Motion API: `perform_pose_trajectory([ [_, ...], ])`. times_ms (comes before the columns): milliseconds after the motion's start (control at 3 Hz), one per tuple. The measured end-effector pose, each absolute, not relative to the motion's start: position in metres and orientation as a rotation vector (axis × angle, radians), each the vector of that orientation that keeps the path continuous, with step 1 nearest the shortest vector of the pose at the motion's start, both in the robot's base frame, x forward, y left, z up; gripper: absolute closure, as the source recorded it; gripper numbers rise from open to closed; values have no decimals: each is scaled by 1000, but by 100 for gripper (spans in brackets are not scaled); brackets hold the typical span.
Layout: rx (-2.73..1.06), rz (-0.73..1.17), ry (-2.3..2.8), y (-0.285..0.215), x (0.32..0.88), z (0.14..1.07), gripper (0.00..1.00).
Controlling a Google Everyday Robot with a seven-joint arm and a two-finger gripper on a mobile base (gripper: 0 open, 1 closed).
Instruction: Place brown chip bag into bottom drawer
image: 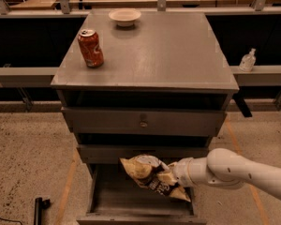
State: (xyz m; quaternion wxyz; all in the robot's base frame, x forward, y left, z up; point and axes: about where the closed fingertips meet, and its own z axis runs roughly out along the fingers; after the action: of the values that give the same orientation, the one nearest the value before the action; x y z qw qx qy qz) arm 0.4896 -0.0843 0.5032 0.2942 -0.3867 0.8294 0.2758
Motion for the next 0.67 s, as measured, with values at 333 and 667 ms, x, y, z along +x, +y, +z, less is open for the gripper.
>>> perform_pose_trajectory([
  [333,-977,750,2290,-93,493,438,100],
  [667,-937,765,2380,-95,496,365,82],
])
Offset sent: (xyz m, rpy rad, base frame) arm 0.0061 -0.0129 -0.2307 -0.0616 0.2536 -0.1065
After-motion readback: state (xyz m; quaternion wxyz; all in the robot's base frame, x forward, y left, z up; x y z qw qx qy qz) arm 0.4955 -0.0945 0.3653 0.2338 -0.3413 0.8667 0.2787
